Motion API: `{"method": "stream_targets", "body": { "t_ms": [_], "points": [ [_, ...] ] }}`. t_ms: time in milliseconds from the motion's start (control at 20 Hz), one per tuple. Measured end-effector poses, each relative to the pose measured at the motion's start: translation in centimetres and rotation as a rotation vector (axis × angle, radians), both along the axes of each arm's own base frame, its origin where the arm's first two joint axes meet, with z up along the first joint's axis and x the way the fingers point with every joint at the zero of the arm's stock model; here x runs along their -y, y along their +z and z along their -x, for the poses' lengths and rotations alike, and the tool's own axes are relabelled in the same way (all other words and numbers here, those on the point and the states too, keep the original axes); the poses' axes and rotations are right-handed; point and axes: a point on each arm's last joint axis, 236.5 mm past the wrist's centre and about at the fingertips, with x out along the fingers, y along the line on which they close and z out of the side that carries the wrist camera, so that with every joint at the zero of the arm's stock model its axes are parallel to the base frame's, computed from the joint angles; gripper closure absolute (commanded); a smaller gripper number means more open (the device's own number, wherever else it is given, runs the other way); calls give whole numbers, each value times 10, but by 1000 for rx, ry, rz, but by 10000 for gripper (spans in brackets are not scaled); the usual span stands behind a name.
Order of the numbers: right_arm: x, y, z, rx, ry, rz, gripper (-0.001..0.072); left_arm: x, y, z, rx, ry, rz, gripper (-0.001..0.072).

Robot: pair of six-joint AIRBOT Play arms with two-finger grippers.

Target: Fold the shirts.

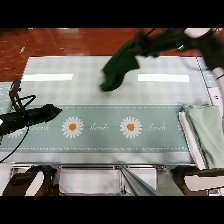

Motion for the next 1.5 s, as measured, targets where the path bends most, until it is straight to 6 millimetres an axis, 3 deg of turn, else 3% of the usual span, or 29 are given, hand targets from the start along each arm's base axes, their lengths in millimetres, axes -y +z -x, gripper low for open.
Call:
{"method": "stream_targets", "body": {
  "t_ms": [200,300,400,550,700,950,1150,1400,1450,1500],
  "points": [
    [87,56,-7,41,-174,28,684,3,-1,4,-4,-29,-4,688],
    [136,75,-1,39,-280,46,684,7,-1,7,-2,-65,-6,688],
    [186,85,14,12,-391,79,685,10,0,9,2,-87,-4,688],
    [253,83,48,-70,-536,163,685,13,0,12,7,-113,-7,688],
    [300,72,91,-186,-633,259,685,14,1,12,15,-124,-9,688],
    [346,37,175,-418,-771,363,685,9,3,4,49,-104,-22,689],
    [377,-4,263,-642,-949,415,684,6,6,-2,73,-87,-31,688],
    [400,-51,364,-894,-1168,428,680,5,6,-4,81,-85,-36,688],
    [403,-61,382,-945,-1188,431,638,5,6,-4,82,-84,-36,689],
    [403,-71,397,-992,-1198,430,471,5,6,-4,83,-83,-37,688]
  ]
}}
